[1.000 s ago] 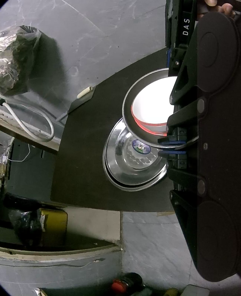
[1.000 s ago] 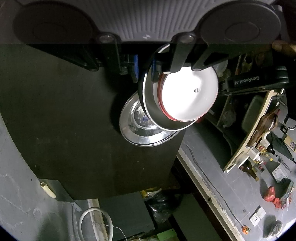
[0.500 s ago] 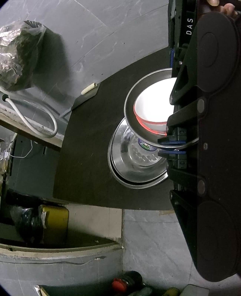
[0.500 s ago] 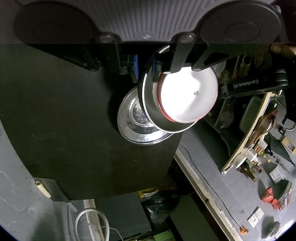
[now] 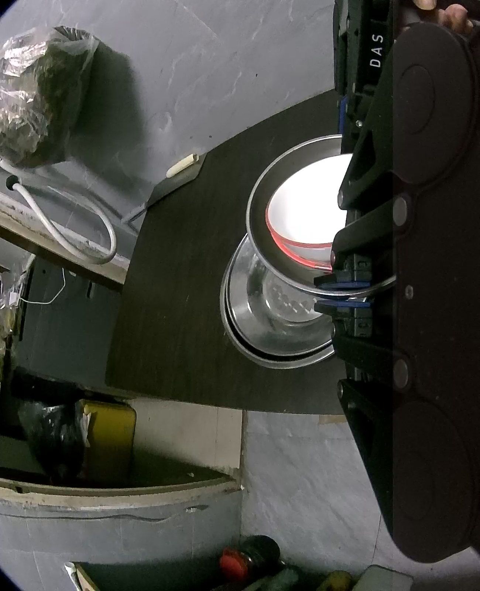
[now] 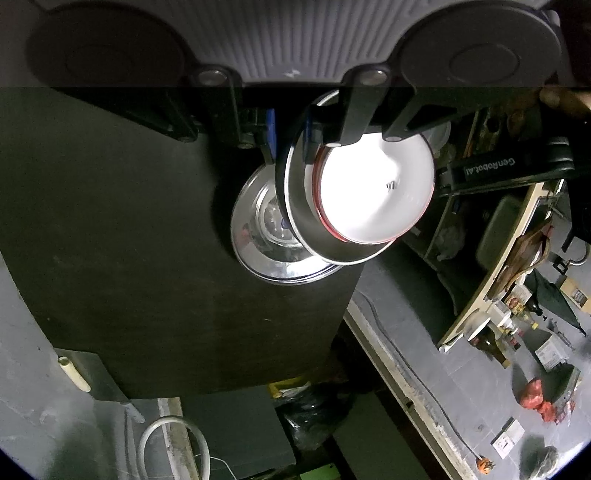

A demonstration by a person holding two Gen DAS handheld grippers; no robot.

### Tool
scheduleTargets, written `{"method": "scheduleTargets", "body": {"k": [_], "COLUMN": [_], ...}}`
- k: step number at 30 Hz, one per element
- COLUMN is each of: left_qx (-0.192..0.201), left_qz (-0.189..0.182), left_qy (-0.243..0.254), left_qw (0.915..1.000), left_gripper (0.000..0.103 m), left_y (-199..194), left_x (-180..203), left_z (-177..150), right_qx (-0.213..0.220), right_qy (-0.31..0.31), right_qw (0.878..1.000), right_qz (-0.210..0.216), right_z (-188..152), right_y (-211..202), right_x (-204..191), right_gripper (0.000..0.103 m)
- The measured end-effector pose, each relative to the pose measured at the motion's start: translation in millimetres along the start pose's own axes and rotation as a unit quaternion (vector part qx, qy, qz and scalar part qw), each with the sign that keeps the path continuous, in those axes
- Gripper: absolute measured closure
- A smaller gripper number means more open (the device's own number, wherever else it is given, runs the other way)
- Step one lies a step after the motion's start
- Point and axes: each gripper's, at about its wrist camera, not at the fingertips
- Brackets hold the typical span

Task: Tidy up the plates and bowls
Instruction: 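Lift the steel bowl with both grippers and carry it over the steel plate stack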

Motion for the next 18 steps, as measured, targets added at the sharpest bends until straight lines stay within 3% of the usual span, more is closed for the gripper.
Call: {"method": "scheduleTargets", "body": {"k": [18], "left_qx": [0.003], "left_qz": [0.021], "left_qy": [-0.003], "left_qw": [0.9998], "left_gripper": [0.099], "left_y": [19], "left_x": [-7], "left_z": [9], "right_qx": [-0.014], "right_qy": [-0.009], "right_qw": [1.000], "right_qz": [0.011], "right_z": [14], "right_y": [28], "right_x": [2], "right_gripper": [0.087]}}
Point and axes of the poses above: each gripper's, at about its wrist camera, not at the fingertips, and y roughly the way its jaws point, x to its right, z to its top, and after that the axes turned 14 degrees about x, right-handed
